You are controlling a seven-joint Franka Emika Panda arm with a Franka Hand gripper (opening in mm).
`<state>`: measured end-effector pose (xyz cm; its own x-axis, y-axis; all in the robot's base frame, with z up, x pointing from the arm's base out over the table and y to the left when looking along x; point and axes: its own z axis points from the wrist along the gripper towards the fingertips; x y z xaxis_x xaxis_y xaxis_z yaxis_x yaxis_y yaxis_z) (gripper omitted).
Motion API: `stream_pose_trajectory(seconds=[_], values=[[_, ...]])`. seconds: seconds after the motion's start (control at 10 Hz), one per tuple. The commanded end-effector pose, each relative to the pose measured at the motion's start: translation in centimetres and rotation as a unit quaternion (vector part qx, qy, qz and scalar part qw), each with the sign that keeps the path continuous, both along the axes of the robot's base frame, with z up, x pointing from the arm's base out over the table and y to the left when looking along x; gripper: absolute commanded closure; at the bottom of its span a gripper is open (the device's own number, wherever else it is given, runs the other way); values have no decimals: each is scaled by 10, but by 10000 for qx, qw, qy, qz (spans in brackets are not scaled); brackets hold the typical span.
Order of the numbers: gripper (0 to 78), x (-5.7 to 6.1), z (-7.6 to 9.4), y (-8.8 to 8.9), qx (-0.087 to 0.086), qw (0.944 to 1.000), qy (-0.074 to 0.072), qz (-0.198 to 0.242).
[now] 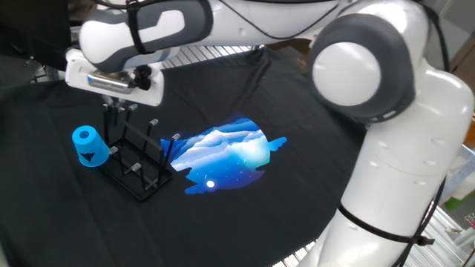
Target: Take the cup off the cup rack
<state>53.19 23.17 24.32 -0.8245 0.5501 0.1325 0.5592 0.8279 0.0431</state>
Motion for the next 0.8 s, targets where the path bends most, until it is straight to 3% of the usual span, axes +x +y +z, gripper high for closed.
stream_pose_trajectory(seconds=[0.1, 0.8], values=[[776, 11, -11, 14, 26, 9997, 14, -252], [776, 13, -16, 18, -3, 9994, -38, -339]])
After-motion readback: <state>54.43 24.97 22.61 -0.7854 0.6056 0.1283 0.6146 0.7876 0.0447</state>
